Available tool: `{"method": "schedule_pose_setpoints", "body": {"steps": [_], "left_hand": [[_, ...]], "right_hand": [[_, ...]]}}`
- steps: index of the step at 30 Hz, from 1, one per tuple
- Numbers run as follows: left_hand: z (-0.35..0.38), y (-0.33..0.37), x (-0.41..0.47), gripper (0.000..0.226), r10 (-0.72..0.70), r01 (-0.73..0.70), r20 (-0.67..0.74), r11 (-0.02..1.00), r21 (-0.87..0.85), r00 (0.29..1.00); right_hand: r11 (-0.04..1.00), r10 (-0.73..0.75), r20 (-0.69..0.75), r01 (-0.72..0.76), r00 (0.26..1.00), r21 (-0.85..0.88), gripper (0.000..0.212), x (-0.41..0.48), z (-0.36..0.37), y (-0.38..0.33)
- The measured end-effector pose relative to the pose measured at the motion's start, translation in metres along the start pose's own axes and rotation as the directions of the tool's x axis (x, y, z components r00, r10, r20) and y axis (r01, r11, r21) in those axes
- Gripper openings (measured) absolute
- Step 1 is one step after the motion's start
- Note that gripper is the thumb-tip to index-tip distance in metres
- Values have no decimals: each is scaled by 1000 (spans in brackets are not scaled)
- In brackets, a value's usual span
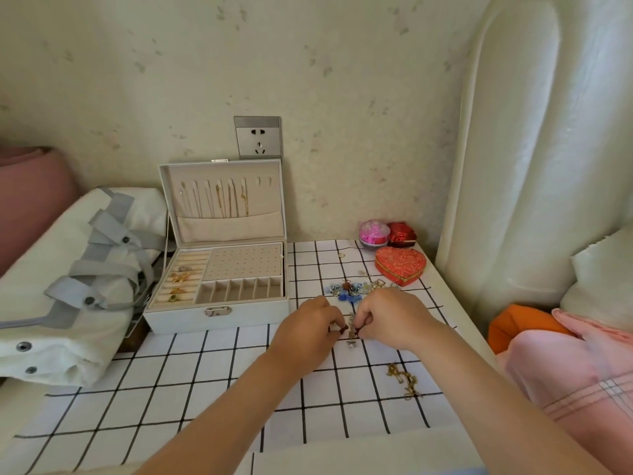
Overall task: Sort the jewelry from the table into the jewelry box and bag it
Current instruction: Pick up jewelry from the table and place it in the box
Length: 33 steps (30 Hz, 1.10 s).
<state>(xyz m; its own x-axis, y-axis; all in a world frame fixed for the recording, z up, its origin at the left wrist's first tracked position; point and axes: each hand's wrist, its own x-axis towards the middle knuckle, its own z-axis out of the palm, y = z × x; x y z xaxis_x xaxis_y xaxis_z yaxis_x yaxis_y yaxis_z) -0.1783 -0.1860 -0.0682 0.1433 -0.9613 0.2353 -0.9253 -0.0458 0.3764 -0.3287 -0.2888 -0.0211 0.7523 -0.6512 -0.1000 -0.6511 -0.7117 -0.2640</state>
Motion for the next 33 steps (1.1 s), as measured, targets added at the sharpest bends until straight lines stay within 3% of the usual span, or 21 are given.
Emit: {"method": "schedule_pose_setpoints", "body": {"steps": [7, 16, 25, 27, 30, 33], "left_hand": [[-3, 7, 3, 29, 51, -51, 31, 998, 22, 998], [-6, 9, 3, 15, 23, -23, 3, 994, 103, 1000], [-8, 9, -1, 13, 32, -30, -9, 992, 124, 999], [-6, 8, -4, 12, 8, -8, 1, 997, 83, 1000], [-7, 8, -6, 29, -88, 87, -12, 992, -87, 996], [-15, 10, -6, 39, -166, 142, -77, 958, -249, 983]], "right_hand": [[998, -34, -20, 32, 999, -57, 19, -1, 0, 1], [995, -49, -72, 43, 996, -85, 16, 1, 4, 5], [998, 13, -122, -6, 992, 60, 22, 1, 4, 6], [992, 43, -123, -28, 991, 121, 22, 0, 5, 7], [975, 74, -98, -51, 992, 214, 19, 0, 6, 7], [912, 76, -66, -42, 995, 408, 14, 2, 4, -2]]}}
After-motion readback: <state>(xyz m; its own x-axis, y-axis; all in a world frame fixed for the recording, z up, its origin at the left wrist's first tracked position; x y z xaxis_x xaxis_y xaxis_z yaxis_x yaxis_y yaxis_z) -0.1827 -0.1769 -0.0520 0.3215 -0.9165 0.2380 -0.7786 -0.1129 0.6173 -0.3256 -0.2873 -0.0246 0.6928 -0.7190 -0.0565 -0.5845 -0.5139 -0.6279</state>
